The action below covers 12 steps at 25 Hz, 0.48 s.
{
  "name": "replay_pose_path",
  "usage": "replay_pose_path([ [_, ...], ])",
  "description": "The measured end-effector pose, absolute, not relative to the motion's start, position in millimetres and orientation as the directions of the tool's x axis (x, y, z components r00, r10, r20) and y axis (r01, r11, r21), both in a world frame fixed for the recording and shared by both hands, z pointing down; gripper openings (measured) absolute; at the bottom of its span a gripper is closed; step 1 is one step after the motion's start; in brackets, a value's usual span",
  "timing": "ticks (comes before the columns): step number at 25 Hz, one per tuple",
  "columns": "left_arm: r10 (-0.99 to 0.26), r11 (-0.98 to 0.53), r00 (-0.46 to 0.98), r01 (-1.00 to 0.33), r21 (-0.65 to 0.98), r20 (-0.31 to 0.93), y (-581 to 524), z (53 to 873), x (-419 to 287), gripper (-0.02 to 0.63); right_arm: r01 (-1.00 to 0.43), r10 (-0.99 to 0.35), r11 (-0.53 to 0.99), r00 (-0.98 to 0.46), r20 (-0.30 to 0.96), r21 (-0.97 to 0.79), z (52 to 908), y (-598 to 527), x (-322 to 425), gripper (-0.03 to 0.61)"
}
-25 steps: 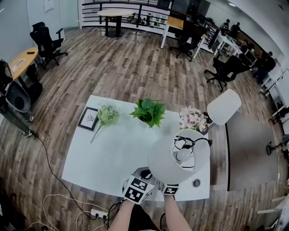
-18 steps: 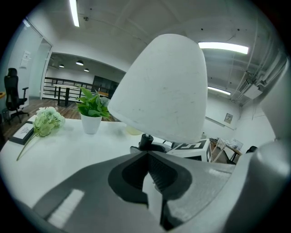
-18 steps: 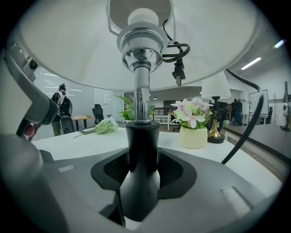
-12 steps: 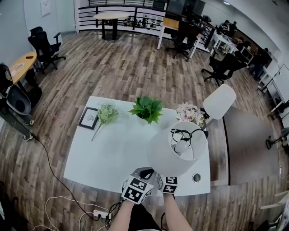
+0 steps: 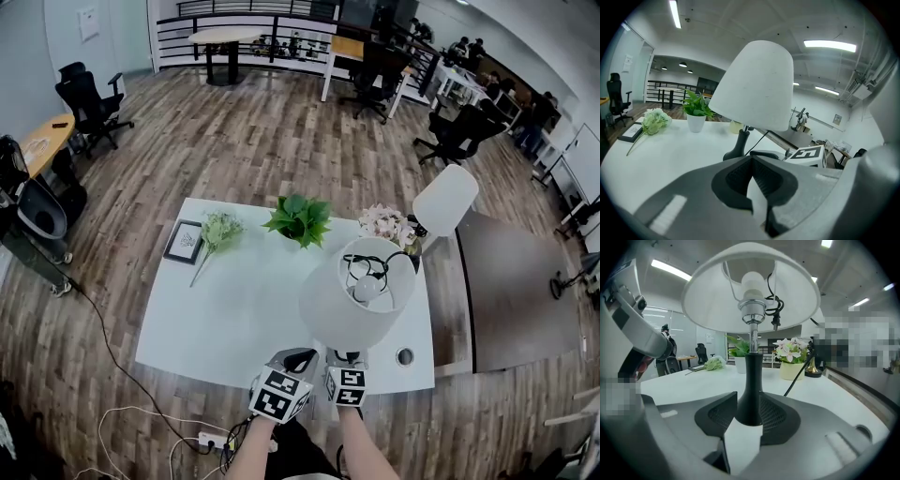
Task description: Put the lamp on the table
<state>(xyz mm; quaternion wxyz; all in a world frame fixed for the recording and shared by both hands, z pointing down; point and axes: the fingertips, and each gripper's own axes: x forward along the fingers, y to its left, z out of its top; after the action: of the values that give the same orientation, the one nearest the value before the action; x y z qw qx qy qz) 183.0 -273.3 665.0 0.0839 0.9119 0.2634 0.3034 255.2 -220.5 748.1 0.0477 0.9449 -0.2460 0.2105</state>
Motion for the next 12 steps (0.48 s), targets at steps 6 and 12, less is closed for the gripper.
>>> replay_pose_path([
  [6, 0.511, -0.859, 0.684, 0.43, 0.278, 0.52, -266, 659, 166, 0.0, -0.486, -0.455, -0.874, 0.793, 0.405, -0.03, 734, -208, 229, 0.163],
  [12, 0.501, -0.861, 0.682, 0.454, 0.228, 0.532, -252, 650, 149, 0.0, -0.481, -0.465, -0.875, 0.802, 0.375, -0.058, 707, -190, 207, 0.16],
])
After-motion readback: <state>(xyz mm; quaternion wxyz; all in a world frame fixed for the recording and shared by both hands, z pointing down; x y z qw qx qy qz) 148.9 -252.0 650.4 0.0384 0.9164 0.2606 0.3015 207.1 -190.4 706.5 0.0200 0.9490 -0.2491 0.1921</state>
